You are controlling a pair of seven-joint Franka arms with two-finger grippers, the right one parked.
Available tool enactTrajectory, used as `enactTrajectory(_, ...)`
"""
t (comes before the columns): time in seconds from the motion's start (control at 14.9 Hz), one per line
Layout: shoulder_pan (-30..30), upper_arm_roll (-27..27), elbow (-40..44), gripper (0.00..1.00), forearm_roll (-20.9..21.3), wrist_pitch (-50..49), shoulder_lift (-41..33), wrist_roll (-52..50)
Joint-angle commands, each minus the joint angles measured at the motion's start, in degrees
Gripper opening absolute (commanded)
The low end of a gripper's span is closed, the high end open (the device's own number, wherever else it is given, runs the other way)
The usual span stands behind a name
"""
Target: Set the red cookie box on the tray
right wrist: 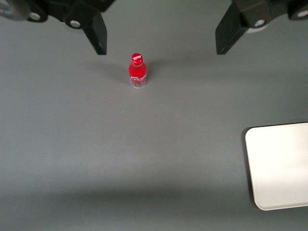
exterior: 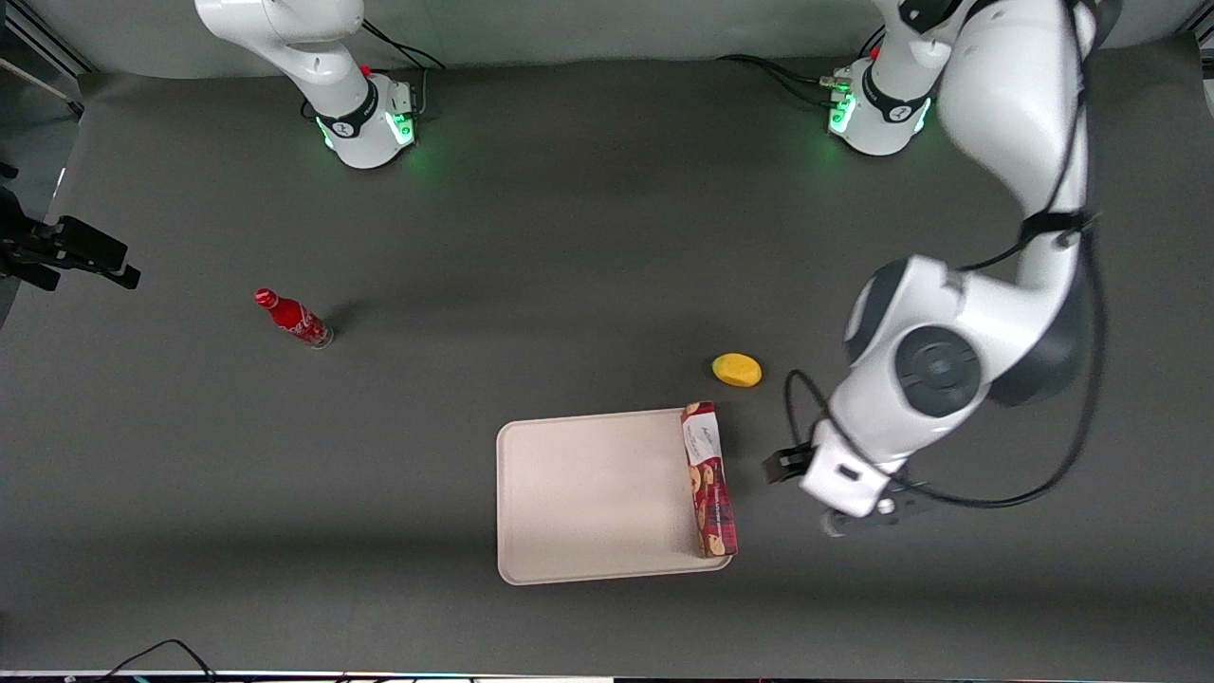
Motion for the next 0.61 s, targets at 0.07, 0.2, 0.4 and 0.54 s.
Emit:
enactTrajectory(0.07,7.46,-0.21,-2.22,1.0,-3.32,-13.85,-9.79,10.68)
enactTrajectory(0.2,12.29,-0.13,-3.18,1.0,-5.0,-19.39,-13.22,19.03)
enactTrajectory(0.4,18.1,0.48,-11.15,1.0,-6.33,-22.58,-21.64,32.74)
enactTrajectory(0.54,17.86,4.68,-17.93,1.0,-6.5,-22.41,-27.1,36.02)
